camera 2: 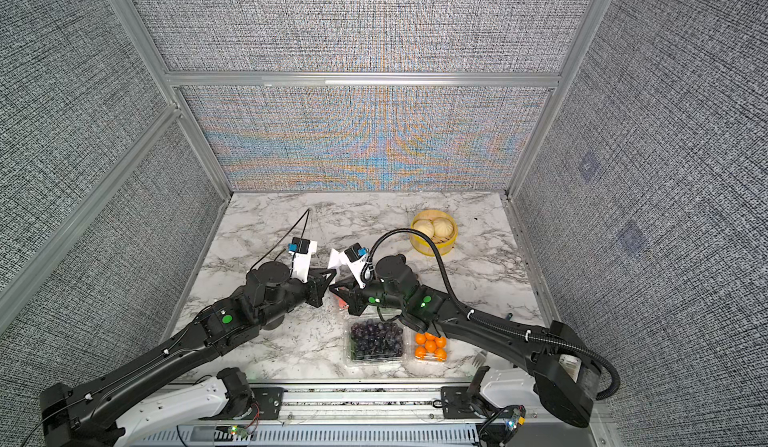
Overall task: Label fruit boxes
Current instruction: Pick up the label sticker from the center of the board.
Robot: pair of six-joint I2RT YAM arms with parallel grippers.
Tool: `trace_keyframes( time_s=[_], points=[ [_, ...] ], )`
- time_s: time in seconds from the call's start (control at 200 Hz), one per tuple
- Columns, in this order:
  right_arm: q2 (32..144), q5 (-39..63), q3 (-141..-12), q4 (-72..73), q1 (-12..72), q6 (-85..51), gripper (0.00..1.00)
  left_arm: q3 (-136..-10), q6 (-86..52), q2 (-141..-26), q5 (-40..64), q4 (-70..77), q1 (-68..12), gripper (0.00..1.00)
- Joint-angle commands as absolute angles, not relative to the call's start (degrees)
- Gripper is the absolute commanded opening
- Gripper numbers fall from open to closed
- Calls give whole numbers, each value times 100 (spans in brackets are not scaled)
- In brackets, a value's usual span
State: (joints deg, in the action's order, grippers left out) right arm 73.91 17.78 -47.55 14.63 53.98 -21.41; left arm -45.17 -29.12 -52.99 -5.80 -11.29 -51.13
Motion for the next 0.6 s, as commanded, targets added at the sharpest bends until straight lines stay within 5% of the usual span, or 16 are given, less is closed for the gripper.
trace_keyframes(
  time_s=[0.0,0.07,0.19,0.265,0.48,0.595],
  points=[
    [7304,1512,-4670,1450,5393,-2030,0,-4477,-2902,-5267,-608,-907,-5114,12],
    [7145,1555,-4588,1431,5369,-1951,0,-4407,-2868,-5241,-553,-770,-5107,22],
    [6563,1848,-4372,1142,5148,-1681,0,-4305,-2560,-4937,-373,-473,-5100,75],
    [6022,2490,-4104,1166,4754,-1771,0,-4429,-2245,-4642,-158,-525,-5098,91],
    [4869,4670,-3497,1904,3414,-2593,0,-4166,-2121,-4733,2736,1079,-5090,94],
    [4723,5334,-3351,2618,3253,-3016,0,-4052,-2080,-5013,2962,1578,-5090,94]
  ],
)
